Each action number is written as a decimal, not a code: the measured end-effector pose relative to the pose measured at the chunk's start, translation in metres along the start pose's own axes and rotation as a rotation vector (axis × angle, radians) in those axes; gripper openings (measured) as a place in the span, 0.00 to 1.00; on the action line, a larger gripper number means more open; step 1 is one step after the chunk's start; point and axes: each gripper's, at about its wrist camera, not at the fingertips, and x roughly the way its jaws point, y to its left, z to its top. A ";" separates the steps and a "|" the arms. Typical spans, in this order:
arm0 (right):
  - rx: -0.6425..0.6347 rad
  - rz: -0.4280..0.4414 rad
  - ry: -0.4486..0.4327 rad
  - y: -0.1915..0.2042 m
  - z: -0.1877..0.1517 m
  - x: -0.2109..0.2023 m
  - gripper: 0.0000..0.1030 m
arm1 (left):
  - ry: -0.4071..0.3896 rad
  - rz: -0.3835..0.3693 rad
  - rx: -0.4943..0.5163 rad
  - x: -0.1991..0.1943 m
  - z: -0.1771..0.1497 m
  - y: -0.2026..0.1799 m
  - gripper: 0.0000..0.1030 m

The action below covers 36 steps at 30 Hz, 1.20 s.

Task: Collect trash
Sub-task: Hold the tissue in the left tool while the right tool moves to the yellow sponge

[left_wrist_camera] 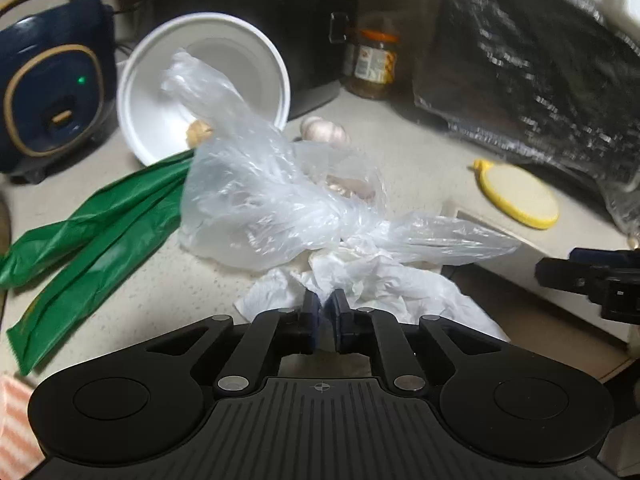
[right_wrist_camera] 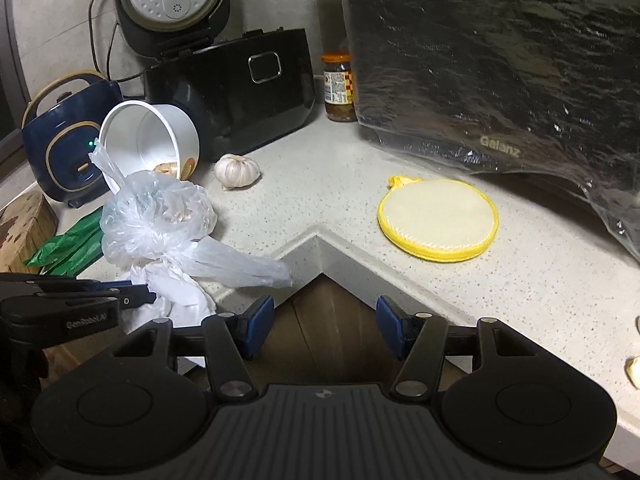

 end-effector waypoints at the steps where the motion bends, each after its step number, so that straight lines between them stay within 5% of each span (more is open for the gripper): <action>1: 0.001 0.004 -0.002 0.000 0.000 0.000 0.59 | -0.009 0.001 0.004 -0.006 -0.001 0.001 0.10; 10: -0.060 0.086 0.028 0.025 0.000 0.011 0.59 | -0.131 0.014 -0.059 -0.066 0.005 0.019 0.09; 13: -0.089 0.104 -0.018 0.028 0.003 0.005 0.59 | -0.195 0.035 -0.123 -0.083 0.014 0.033 0.09; 17: -0.118 0.008 -0.131 0.010 0.013 -0.001 0.64 | -0.240 0.000 -0.216 -0.096 0.026 0.047 0.09; 21: -0.032 -0.109 -0.126 -0.032 0.032 0.018 0.66 | -0.231 -0.091 -0.255 -0.090 0.038 0.040 0.09; 28: 0.086 -0.178 -0.070 -0.089 0.067 0.066 0.66 | -0.205 -0.208 -0.159 -0.054 0.057 -0.016 0.09; 36: 0.146 -0.175 -0.003 -0.116 0.069 0.103 0.65 | -0.126 -0.228 -0.146 -0.025 0.054 -0.033 0.09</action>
